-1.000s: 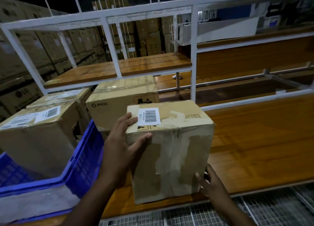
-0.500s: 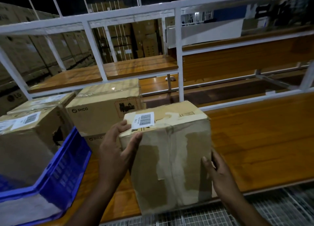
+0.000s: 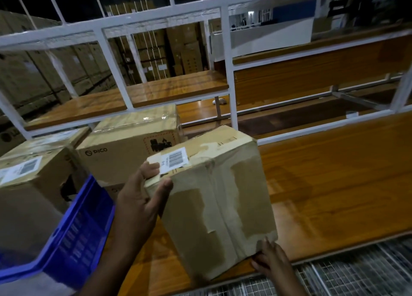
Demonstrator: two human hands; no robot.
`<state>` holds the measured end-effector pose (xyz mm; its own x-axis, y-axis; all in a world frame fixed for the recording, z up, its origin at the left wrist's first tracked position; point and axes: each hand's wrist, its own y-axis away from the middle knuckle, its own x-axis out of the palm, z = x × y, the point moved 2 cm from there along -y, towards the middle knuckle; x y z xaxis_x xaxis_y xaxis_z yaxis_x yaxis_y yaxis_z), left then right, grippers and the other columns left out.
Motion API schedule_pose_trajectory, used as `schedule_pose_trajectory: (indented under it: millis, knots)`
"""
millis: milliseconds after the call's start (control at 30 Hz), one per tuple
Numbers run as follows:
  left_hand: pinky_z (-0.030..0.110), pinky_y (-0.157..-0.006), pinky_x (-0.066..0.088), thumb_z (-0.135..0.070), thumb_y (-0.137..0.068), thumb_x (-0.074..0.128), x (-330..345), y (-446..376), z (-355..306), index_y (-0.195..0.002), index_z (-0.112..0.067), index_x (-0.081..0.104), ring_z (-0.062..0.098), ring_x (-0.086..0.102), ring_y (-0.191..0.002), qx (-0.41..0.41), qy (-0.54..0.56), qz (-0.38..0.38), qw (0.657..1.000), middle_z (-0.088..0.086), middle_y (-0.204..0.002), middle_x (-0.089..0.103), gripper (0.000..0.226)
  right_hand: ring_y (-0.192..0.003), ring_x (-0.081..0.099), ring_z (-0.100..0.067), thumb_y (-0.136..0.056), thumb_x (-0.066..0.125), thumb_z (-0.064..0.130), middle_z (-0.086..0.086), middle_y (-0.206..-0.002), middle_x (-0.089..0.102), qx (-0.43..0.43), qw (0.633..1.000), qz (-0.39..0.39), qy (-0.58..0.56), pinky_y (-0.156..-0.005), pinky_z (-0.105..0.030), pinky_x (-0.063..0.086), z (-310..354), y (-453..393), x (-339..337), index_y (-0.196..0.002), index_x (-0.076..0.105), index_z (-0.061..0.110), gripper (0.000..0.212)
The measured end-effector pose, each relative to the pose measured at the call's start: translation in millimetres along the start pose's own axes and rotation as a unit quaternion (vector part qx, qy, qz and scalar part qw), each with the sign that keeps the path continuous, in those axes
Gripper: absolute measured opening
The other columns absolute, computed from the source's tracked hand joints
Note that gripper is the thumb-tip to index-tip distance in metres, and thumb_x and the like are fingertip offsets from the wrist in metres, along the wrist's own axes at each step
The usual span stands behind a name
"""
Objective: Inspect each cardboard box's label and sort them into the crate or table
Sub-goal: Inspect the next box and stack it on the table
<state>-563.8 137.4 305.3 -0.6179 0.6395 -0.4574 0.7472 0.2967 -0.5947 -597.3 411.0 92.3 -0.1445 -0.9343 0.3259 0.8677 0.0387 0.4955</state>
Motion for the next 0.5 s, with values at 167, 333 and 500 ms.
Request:
schedule_pose_trajectory:
  millis: [167,333,500]
  knots:
    - [0.016,-0.084,0.051,-0.064,-0.086,0.054,2.6,-4.1,-3.3,-0.115,-0.024,0.063,-0.006,0.051,-0.123,0.019,-0.001,0.0,1.0,-0.024,-0.124,0.058,0.05,-0.117,0.051,-0.033,-0.094,0.06,0.032,-0.009,-0.132,0.049,-0.015,0.999,-0.023,-0.031,-0.099,-0.052,0.048,13.5,0.0,13.6,-0.129,0.045,0.016,0.042]
    - [0.014,-0.073,0.055,-0.061,-0.085,0.06,7.3,-0.5,2.2,-0.114,-0.027,0.062,-0.01,0.054,-0.116,-0.008,0.072,-0.004,0.997,-0.025,-0.124,0.059,0.044,-0.114,0.051,-0.025,-0.092,0.06,0.039,0.002,-0.135,0.047,-0.129,0.989,-0.075,-0.001,-0.091,-0.046,0.049,53.0,-0.6,10.6,-0.144,0.036,0.026,0.059]
    - [0.033,-0.092,0.055,-0.043,-0.088,0.069,38.4,8.1,11.3,-0.115,-0.028,0.061,0.002,0.056,-0.118,-0.076,0.156,0.011,0.985,-0.019,-0.121,0.06,0.033,-0.097,0.061,-0.015,-0.091,0.065,0.033,0.008,-0.116,0.06,-0.234,0.966,-0.104,0.041,-0.069,-0.036,0.052,102.6,-0.9,3.3,-0.138,0.042,0.036,0.052]
